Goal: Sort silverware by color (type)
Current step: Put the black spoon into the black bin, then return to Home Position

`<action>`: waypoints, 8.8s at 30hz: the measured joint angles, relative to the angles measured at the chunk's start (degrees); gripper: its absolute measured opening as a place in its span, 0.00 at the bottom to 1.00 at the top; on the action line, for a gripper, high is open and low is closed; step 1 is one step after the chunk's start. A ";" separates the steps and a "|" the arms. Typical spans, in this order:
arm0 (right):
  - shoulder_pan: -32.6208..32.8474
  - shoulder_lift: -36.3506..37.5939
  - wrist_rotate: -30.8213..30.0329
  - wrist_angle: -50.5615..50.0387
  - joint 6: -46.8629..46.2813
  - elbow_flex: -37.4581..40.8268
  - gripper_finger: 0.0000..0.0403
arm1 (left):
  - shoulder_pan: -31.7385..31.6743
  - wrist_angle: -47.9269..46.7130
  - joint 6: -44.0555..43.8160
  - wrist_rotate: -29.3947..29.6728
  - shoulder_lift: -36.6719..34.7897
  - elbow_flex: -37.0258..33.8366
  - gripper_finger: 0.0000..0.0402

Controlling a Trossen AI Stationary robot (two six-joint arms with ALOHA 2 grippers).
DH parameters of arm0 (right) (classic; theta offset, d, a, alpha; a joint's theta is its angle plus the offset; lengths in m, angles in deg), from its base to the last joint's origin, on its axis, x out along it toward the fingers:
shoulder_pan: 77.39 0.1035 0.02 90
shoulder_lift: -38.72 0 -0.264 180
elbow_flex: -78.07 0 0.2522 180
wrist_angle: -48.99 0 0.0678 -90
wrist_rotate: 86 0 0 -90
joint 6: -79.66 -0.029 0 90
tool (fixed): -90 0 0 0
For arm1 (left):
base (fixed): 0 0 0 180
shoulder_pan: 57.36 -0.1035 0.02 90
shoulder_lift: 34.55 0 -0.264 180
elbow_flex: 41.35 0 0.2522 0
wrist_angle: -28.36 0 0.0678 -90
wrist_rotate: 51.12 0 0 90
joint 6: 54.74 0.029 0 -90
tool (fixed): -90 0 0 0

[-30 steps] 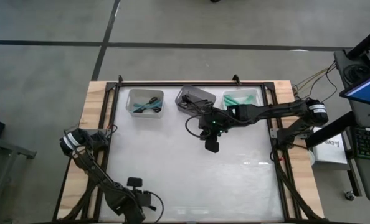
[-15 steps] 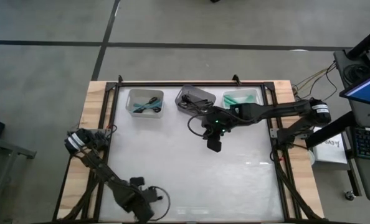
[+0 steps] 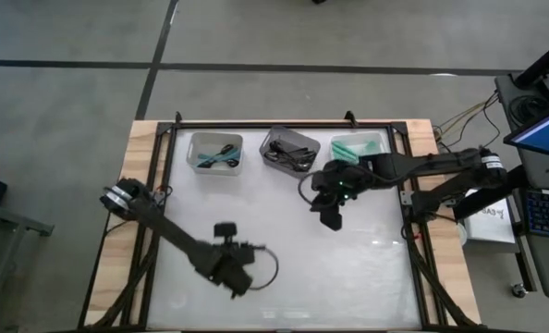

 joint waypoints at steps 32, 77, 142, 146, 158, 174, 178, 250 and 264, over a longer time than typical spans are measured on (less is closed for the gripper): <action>10.53 -0.17 -3.85 -8.48 0.62 1.24 0.18 | -53.97 50.20 53.34 -4.97 0.93 2.82 0.00; 10.49 29.80 -14.27 26.79 -1.02 46.47 0.18 | -29.92 45.84 45.32 -21.27 -4.35 11.73 0.20; 10.49 36.17 -21.18 54.88 -7.78 69.33 0.18 | -11.55 92.67 0.73 -6.49 -44.65 -75.56 0.20; 10.49 36.17 -21.18 54.90 -7.78 69.33 0.18 | -11.51 89.12 -9.85 -8.74 -44.50 -75.56 0.20; 10.51 36.17 -21.18 54.90 -7.78 69.33 0.18 | -11.58 89.00 1.69 5.70 -43.75 -75.56 0.20; 10.49 36.17 -21.18 54.90 -7.78 69.33 0.18 | -11.56 88.97 2.26 5.68 -43.65 -75.56 0.20; 10.50 36.17 -21.18 54.90 -7.78 69.33 0.18 | -11.51 88.97 2.26 5.68 -43.65 -75.56 0.20; 10.39 73.04 -21.22 54.49 -7.78 69.40 0.18 | -11.97 85.85 2.24 5.68 -107.42 -76.23 0.20; -3.15 73.05 -21.23 54.49 -7.78 69.40 0.18 | -11.97 85.61 2.24 5.67 -105.63 -75.79 0.20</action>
